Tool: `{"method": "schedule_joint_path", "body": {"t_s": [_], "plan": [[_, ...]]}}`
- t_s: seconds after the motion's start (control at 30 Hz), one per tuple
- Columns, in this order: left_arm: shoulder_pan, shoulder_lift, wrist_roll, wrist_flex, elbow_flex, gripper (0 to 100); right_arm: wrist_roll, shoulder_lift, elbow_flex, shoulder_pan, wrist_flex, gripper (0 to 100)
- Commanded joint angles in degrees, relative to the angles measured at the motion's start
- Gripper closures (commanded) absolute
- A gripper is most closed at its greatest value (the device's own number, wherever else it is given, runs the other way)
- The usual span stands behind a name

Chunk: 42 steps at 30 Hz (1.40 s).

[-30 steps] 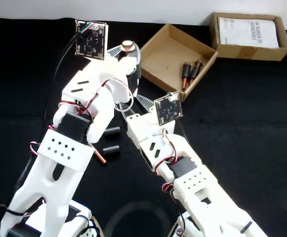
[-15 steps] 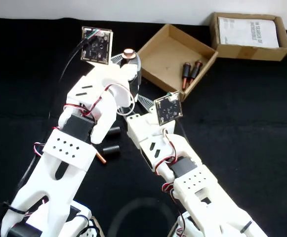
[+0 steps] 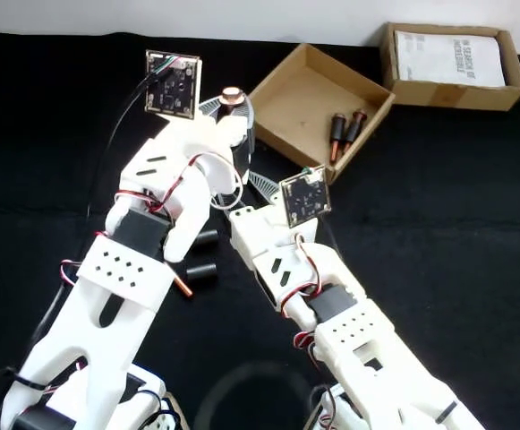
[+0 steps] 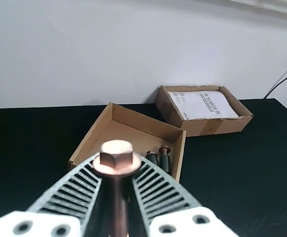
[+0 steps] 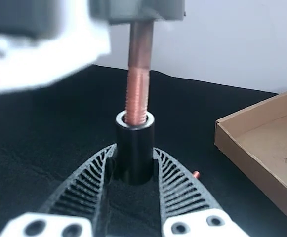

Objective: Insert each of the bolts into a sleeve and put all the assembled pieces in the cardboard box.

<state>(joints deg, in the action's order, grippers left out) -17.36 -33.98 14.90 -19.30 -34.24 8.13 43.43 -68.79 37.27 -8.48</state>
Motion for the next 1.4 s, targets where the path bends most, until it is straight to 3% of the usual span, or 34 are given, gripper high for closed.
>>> {"method": "schedule_joint_path", "body": {"t_s": [0.0,0.17,0.43,1.13,1.37], "plan": [[-0.04,-0.57,0.53,1.14,-1.19,99,-0.09,2.51,0.92,-0.66,-0.75,99.1],[-0.04,-1.27,0.53,0.7,-2.86,99,-0.09,2.51,0.92,-0.66,-0.75,99.1],[-5.67,-10.33,0.26,-9.85,-3.03,99,-0.09,2.51,0.92,-0.66,-0.75,99.1],[-1.19,-12.62,0.09,-9.85,-3.03,99,-0.09,2.42,0.92,-0.66,-0.75,99.1],[-1.71,-12.79,0.26,-10.11,-2.86,82,-3.25,2.24,0.92,-0.66,-0.75,99.1]]}}
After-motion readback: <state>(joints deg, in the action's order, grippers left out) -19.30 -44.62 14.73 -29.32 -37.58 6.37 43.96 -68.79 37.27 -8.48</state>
